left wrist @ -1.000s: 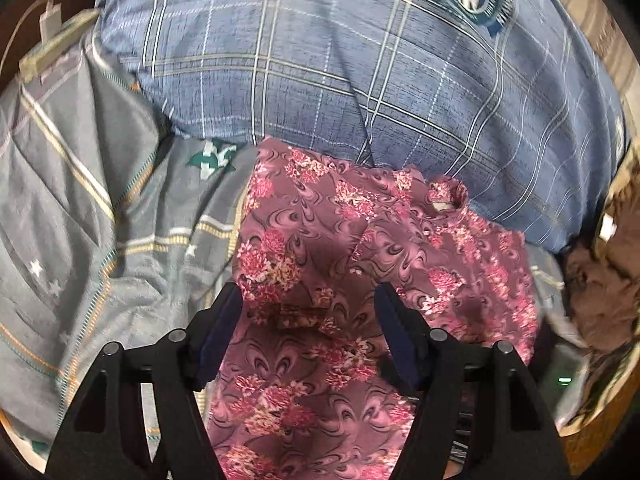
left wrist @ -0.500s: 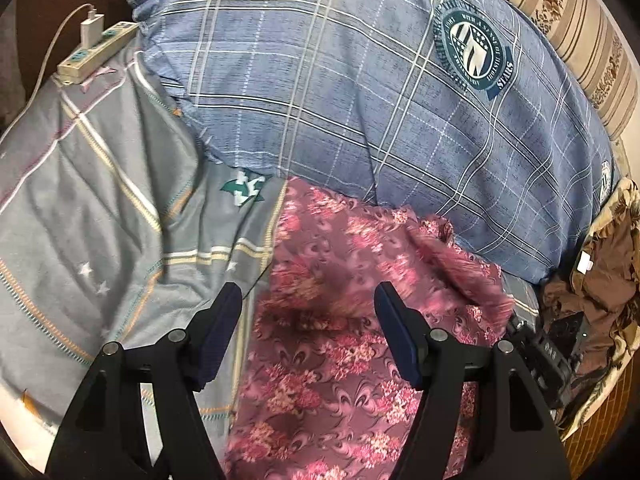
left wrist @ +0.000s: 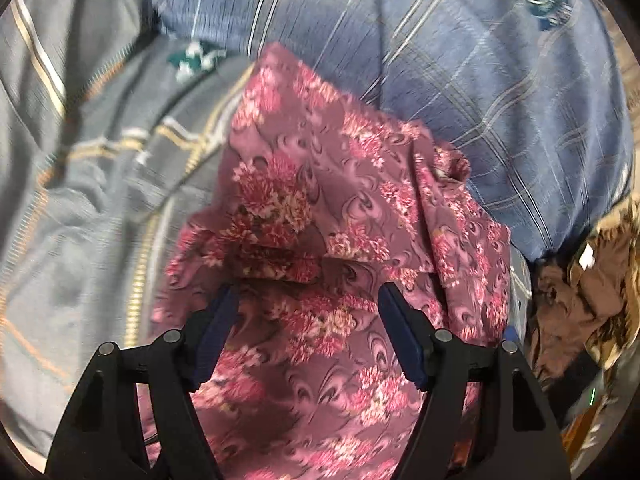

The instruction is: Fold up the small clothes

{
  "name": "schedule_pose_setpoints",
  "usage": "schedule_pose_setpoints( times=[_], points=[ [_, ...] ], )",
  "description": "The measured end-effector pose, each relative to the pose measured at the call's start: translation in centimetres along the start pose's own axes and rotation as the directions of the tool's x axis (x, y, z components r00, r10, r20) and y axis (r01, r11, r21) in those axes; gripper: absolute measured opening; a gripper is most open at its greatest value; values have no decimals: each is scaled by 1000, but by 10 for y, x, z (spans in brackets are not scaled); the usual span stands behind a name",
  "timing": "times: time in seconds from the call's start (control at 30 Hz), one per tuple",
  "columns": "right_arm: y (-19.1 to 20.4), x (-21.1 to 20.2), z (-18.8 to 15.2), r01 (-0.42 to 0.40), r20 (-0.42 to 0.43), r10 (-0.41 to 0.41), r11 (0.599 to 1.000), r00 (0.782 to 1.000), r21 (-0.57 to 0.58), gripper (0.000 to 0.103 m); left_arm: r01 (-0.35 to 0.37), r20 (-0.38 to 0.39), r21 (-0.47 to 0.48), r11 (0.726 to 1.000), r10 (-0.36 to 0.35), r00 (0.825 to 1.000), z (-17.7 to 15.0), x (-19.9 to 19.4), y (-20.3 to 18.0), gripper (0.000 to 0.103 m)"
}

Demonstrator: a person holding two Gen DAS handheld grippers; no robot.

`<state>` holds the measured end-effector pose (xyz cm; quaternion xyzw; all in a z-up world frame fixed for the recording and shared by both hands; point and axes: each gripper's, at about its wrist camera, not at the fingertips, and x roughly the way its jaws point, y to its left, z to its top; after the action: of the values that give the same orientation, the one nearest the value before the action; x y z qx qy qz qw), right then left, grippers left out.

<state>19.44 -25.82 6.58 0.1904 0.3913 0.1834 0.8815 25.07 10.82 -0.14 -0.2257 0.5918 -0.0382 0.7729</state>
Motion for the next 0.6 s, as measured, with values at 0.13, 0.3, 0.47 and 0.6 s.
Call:
schedule_pose_setpoints(
  times=[0.13, 0.3, 0.47, 0.6],
  points=[
    [65, 21, -21, 168, 7, -180, 908, 984, -383, 76, 0, -18, -37, 999, -1, 1000, 8, 19, 3, 72],
    [83, 63, -32, 323, 41, -364, 761, 930, -563, 75, -11, -20, -50, 999, 10, 1000, 15, 30, 3, 72],
    [44, 54, 3, 276, -5, -300, 884, 954, -378, 9, -16, 7, -63, 998, 16, 1000, 25, 32, 7, 52],
    [-13, 29, 40, 211, 25, -210, 974, 977, -77, 9, -14, 20, -71, 997, 16, 1000, 35, 32, 13, 31]
  ],
)
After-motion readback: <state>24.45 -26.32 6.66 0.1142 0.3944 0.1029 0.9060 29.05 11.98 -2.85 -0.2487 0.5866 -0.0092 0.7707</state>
